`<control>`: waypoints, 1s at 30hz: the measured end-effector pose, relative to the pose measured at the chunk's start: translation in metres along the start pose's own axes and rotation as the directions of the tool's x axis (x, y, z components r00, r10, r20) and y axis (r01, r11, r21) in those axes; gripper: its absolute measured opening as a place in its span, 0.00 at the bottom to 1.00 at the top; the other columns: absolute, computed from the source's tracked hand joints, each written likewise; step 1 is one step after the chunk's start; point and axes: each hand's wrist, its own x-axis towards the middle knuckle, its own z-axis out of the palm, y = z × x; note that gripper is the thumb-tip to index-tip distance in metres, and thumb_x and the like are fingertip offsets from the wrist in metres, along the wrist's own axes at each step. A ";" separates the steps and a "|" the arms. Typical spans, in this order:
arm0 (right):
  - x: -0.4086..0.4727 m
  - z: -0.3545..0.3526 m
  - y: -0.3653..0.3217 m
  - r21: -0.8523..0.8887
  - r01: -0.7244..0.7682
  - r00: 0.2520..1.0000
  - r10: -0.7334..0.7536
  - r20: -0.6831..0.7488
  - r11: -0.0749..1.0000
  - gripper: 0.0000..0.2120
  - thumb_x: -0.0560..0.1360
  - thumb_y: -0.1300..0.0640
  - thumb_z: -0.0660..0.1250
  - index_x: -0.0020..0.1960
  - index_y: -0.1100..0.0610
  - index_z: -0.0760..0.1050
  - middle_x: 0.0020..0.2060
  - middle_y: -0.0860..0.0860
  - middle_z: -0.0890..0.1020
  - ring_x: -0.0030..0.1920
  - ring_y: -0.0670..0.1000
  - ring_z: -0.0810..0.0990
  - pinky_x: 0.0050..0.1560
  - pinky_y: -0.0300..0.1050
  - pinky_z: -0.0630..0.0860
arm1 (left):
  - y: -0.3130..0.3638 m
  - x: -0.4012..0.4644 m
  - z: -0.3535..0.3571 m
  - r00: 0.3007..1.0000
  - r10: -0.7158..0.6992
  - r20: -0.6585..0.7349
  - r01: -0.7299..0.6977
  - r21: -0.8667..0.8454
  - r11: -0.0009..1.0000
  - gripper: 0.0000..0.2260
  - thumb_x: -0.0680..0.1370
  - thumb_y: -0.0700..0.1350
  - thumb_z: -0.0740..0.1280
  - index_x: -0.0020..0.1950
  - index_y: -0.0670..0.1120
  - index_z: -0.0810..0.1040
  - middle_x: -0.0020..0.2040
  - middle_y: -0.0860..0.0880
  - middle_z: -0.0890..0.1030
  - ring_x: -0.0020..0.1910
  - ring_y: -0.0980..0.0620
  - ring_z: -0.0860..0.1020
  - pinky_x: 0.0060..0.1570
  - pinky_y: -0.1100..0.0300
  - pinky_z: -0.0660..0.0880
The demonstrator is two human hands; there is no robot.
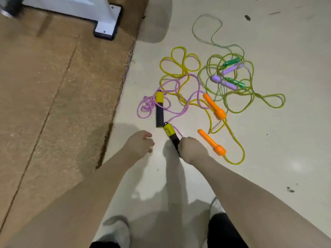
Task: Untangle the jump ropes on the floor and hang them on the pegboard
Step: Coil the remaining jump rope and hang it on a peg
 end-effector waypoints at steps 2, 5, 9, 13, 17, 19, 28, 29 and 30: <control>0.041 0.025 0.000 0.001 -0.025 0.999 0.025 -0.025 1.000 0.12 0.79 0.58 0.56 0.59 0.61 0.70 0.56 0.58 0.75 0.57 0.60 0.74 0.48 0.48 0.69 | -0.026 0.036 0.012 0.999 -0.039 0.006 0.040 -0.060 0.997 0.09 0.79 0.37 0.58 0.57 0.42 0.72 0.45 0.45 0.78 0.33 0.52 0.74 0.34 0.62 0.69; 0.090 0.053 0.004 -0.028 -0.030 0.987 0.025 -0.157 0.999 0.15 0.78 0.54 0.58 0.62 0.60 0.67 0.58 0.57 0.72 0.60 0.59 0.71 0.52 0.50 0.68 | -0.050 0.083 0.020 1.000 0.022 0.002 -0.022 -0.027 0.999 0.06 0.78 0.37 0.58 0.53 0.43 0.73 0.41 0.48 0.78 0.33 0.53 0.74 0.33 0.65 0.69; 0.091 0.064 0.005 0.181 0.017 0.999 -0.010 -0.037 0.983 0.17 0.73 0.51 0.65 0.55 0.59 0.68 0.52 0.56 0.75 0.52 0.58 0.75 0.43 0.47 0.69 | -0.057 0.098 0.019 0.999 0.015 -0.051 -0.015 0.005 1.000 0.06 0.79 0.39 0.58 0.50 0.42 0.75 0.43 0.45 0.79 0.36 0.50 0.74 0.35 0.62 0.69; 0.052 0.053 -0.014 0.436 0.226 0.965 -0.261 0.022 0.871 0.14 0.65 0.51 0.67 0.46 0.55 0.66 0.41 0.51 0.76 0.41 0.54 0.74 0.39 0.46 0.71 | -0.042 0.079 0.016 0.996 -0.065 -0.061 0.057 -0.123 0.991 0.14 0.81 0.52 0.56 0.49 0.43 0.74 0.46 0.47 0.77 0.40 0.51 0.72 0.44 0.57 0.69; 0.045 0.066 -0.026 0.011 0.559 0.820 -0.555 0.137 0.829 0.16 0.69 0.57 0.66 0.54 0.57 0.67 0.46 0.52 0.74 0.41 0.56 0.74 0.39 0.46 0.71 | -0.015 0.081 0.029 0.989 -0.083 0.125 0.126 -0.397 0.909 0.22 0.81 0.56 0.51 0.51 0.40 0.76 0.40 0.44 0.79 0.37 0.50 0.76 0.41 0.61 0.74; 0.045 0.075 -0.032 -0.123 0.610 0.788 -0.585 0.192 0.783 0.20 0.71 0.59 0.65 0.61 0.58 0.66 0.51 0.54 0.73 0.42 0.58 0.73 0.39 0.46 0.69 | 0.000 0.077 0.040 0.970 -0.077 0.232 0.174 -0.430 0.886 0.21 0.82 0.54 0.51 0.49 0.40 0.74 0.34 0.45 0.74 0.32 0.52 0.70 0.36 0.63 0.69; 0.062 0.049 -0.026 0.436 0.255 0.955 -0.156 -0.251 0.863 0.09 0.75 0.50 0.60 0.45 0.56 0.71 0.43 0.53 0.79 0.46 0.55 0.77 0.42 0.46 0.71 | 0.012 0.051 0.011 0.897 0.367 0.245 -0.221 -0.469 0.855 0.11 0.78 0.43 0.62 0.38 0.47 0.80 0.23 0.54 0.57 0.22 0.57 0.52 0.22 0.64 0.48; 0.068 0.043 -0.019 0.551 0.198 0.922 0.036 -0.384 0.810 0.07 0.75 0.53 0.62 0.43 0.56 0.68 0.40 0.53 0.76 0.42 0.55 0.75 0.38 0.46 0.67 | 0.010 0.051 0.005 0.868 0.401 0.293 -0.232 -0.473 0.850 0.10 0.76 0.45 0.63 0.37 0.49 0.81 0.23 0.55 0.57 0.21 0.58 0.53 0.22 0.64 0.48; 0.070 0.036 -0.013 0.668 0.194 0.862 0.200 -0.465 0.718 0.08 0.74 0.54 0.65 0.45 0.56 0.67 0.42 0.52 0.74 0.43 0.54 0.73 0.38 0.44 0.66 | 0.008 0.050 -0.002 0.835 0.417 0.359 -0.228 -0.464 0.856 0.10 0.73 0.46 0.62 0.36 0.50 0.82 0.23 0.56 0.58 0.21 0.59 0.53 0.22 0.65 0.49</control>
